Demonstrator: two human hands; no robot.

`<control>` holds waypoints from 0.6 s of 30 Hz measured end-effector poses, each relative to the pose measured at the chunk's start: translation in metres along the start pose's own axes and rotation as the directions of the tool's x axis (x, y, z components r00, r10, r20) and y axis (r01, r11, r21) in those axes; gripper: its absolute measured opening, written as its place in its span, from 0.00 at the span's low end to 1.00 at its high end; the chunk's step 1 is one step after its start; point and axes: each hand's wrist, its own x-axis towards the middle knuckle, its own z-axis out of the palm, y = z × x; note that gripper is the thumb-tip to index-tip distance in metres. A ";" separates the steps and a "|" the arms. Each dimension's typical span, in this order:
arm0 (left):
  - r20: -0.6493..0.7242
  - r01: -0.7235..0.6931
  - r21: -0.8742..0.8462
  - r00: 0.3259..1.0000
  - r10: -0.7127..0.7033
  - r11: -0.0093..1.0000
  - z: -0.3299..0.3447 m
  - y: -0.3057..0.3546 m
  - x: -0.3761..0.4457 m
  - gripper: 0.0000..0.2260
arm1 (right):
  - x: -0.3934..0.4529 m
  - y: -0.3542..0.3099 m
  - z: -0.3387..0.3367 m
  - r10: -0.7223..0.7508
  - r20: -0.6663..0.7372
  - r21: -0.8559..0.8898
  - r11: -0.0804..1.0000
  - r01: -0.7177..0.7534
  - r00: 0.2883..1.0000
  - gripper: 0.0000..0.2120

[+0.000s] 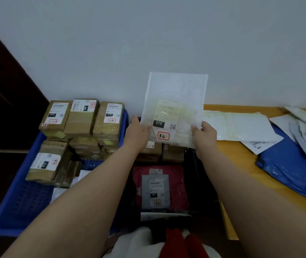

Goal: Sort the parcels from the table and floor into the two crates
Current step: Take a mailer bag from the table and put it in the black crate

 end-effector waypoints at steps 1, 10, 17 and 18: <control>-0.020 -0.029 -0.015 0.999 0.028 0.999 0.001 0.000 0.002 0.20 | 0.000 0.000 0.002 0.003 0.002 0.019 1.000 -0.003 1.000 0.06; -0.033 -0.077 0.019 0.996 0.078 0.997 0.001 -0.010 0.016 0.20 | 0.013 0.011 0.008 0.028 -0.028 -0.088 0.996 -0.030 0.999 0.18; 0.374 0.085 0.504 0.875 -0.306 0.859 0.009 -0.035 -0.001 0.19 | 0.016 0.052 0.000 0.335 0.081 -0.786 0.601 -0.147 0.939 0.11; 0.397 0.102 0.545 0.843 -0.364 0.832 0.011 -0.037 -0.007 0.19 | 0.013 0.060 0.000 0.385 0.082 -0.824 0.546 -0.155 0.919 0.11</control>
